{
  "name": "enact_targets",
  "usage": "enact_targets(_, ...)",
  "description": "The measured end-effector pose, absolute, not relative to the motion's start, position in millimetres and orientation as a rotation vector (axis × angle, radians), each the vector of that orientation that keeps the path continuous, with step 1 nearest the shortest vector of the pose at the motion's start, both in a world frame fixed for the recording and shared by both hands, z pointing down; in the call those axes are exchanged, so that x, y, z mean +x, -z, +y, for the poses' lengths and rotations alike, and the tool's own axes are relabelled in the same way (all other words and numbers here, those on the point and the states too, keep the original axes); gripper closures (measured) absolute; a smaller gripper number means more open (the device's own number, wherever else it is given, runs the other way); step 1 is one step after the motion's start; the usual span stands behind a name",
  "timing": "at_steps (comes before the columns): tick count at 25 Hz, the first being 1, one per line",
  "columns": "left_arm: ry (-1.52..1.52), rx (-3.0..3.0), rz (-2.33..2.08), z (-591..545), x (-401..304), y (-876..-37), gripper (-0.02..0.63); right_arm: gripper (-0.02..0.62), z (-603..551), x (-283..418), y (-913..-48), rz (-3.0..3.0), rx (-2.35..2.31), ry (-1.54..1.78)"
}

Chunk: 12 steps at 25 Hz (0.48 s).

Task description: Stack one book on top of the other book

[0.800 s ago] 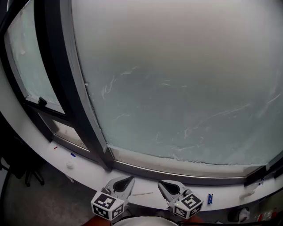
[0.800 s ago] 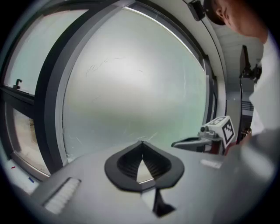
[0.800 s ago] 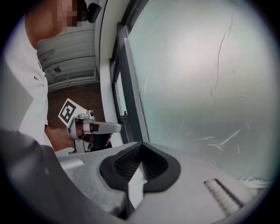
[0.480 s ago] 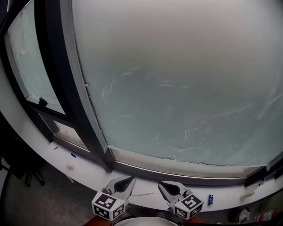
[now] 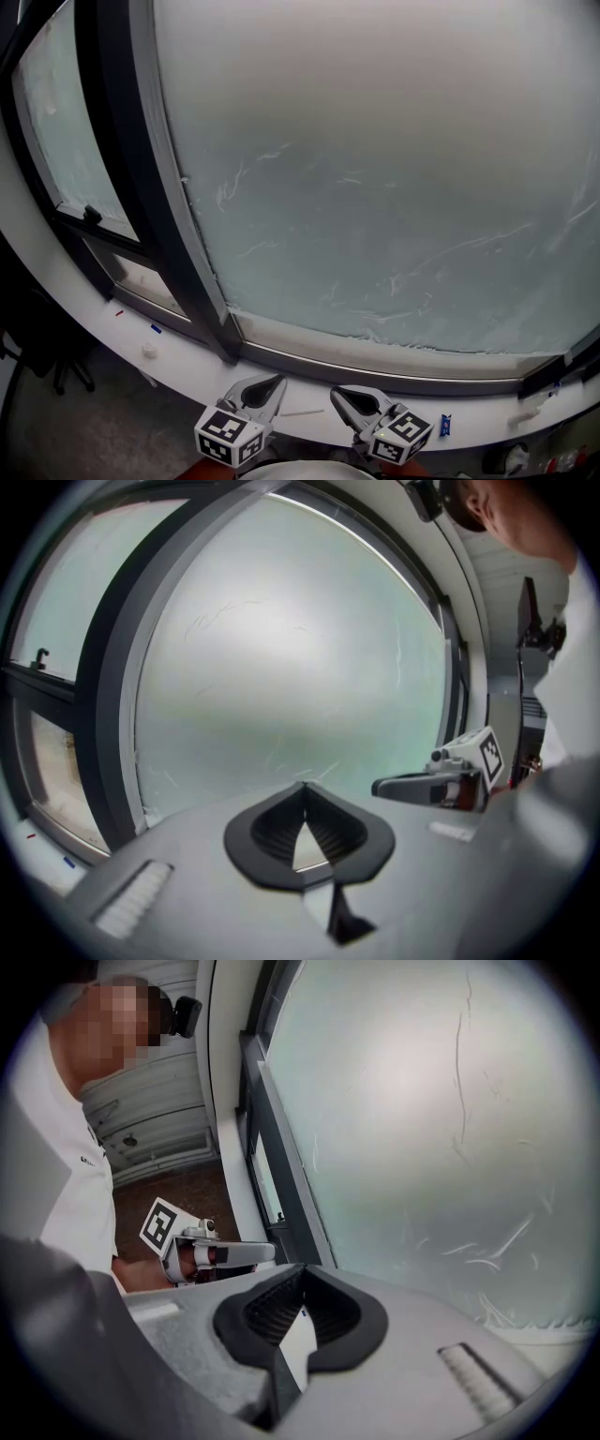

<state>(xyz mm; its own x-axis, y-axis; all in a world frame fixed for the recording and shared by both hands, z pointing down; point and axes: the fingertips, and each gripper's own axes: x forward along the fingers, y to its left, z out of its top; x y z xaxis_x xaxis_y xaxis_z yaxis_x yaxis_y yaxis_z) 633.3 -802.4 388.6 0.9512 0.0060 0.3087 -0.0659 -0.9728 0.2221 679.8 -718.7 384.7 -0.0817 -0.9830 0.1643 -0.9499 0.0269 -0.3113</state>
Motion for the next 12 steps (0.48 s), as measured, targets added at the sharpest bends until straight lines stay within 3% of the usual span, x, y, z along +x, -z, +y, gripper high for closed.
enact_targets(12,-0.428,2.894,-0.147,-793.5,631.3,-379.6,0.6,0.594,-711.2,680.7,-386.2,2.269,-2.033,0.539)
